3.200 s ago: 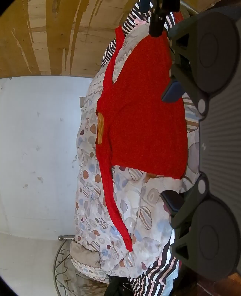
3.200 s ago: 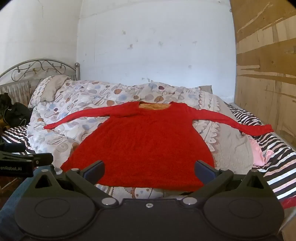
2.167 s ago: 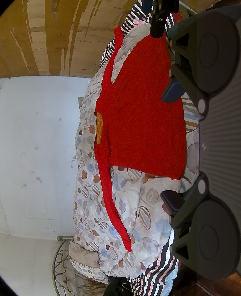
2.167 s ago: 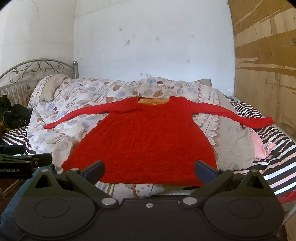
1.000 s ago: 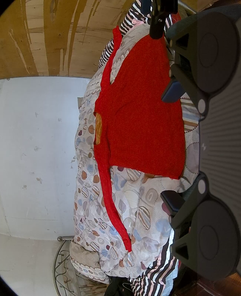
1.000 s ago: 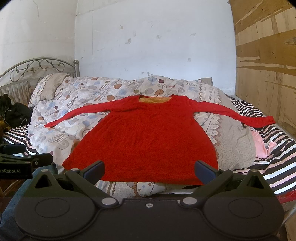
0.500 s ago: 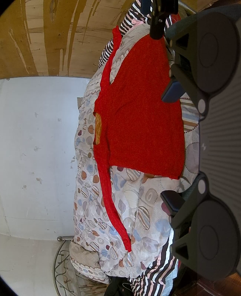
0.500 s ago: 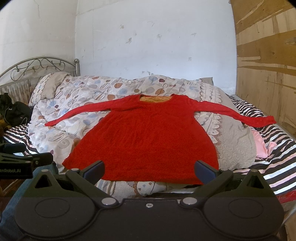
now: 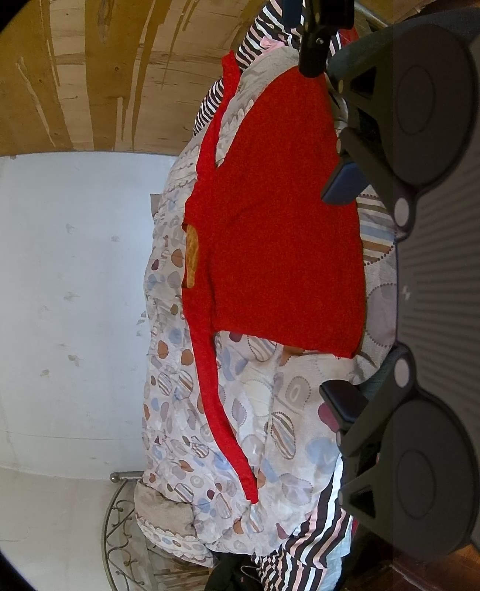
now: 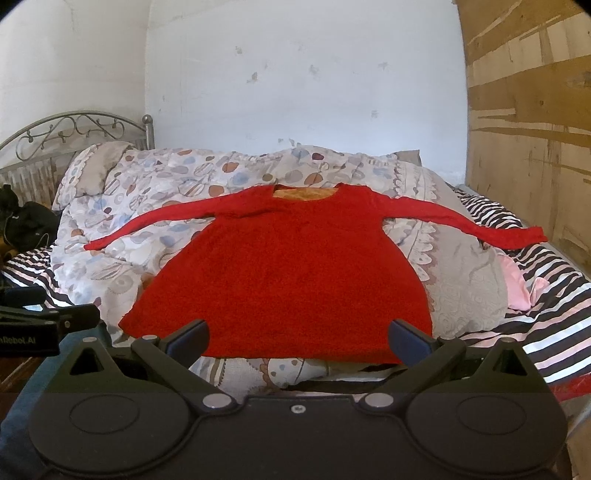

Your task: Fold small clothes

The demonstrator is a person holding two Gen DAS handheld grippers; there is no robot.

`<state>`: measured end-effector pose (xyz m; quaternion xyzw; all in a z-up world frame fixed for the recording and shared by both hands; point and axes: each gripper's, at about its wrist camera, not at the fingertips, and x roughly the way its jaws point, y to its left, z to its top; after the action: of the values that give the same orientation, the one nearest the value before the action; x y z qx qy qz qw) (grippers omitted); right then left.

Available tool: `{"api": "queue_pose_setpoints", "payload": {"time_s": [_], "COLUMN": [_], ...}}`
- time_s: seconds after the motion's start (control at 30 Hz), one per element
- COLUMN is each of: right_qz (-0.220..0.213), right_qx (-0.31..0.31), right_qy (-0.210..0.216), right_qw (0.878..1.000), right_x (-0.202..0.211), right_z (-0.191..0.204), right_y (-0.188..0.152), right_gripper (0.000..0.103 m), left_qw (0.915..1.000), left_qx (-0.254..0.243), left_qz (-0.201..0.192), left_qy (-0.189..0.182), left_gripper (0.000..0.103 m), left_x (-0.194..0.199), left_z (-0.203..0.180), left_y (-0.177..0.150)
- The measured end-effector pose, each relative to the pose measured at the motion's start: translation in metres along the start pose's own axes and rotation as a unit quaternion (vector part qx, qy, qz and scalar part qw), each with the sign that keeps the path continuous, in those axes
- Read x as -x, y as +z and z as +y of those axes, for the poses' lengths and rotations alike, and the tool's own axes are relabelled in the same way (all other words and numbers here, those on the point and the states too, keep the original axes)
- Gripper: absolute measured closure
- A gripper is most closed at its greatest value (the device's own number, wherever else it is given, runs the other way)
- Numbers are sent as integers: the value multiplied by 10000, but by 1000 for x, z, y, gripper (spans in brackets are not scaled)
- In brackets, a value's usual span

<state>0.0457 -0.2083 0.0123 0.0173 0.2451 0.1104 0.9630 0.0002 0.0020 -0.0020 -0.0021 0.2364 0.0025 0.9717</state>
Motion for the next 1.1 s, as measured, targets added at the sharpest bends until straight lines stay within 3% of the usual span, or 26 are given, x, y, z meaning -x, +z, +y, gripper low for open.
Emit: {"api": "queue_pose_setpoints", "payload": {"time_s": [0.2, 0.3, 0.43, 0.73, 1.1], "right_qz": [265, 209, 321, 237, 181], "right_qx": [14, 206, 456, 503, 414], "right_qy": [221, 28, -635, -743, -889], "right_qw": [9994, 9996, 9964, 9957, 9950], "right_x": [-16, -23, -42, -77, -137], "right_z": [-4, -4, 2, -13, -56], "right_y": [24, 41, 64, 106, 132], "right_gripper": [0, 0, 0, 0, 0], "left_qw": [9996, 9993, 9985, 9963, 9992], "left_qx": [-40, 86, 353, 464, 103], "left_qz": [-211, -349, -402, -517, -206], "left_qy": [-166, -98, 146, 515, 328], "left_gripper": [1, 0, 0, 0, 0], "left_x": [-12, -19, -38, -91, -177], "left_z": [13, 22, 30, 41, 1], "left_y": [28, 48, 72, 133, 171]}}
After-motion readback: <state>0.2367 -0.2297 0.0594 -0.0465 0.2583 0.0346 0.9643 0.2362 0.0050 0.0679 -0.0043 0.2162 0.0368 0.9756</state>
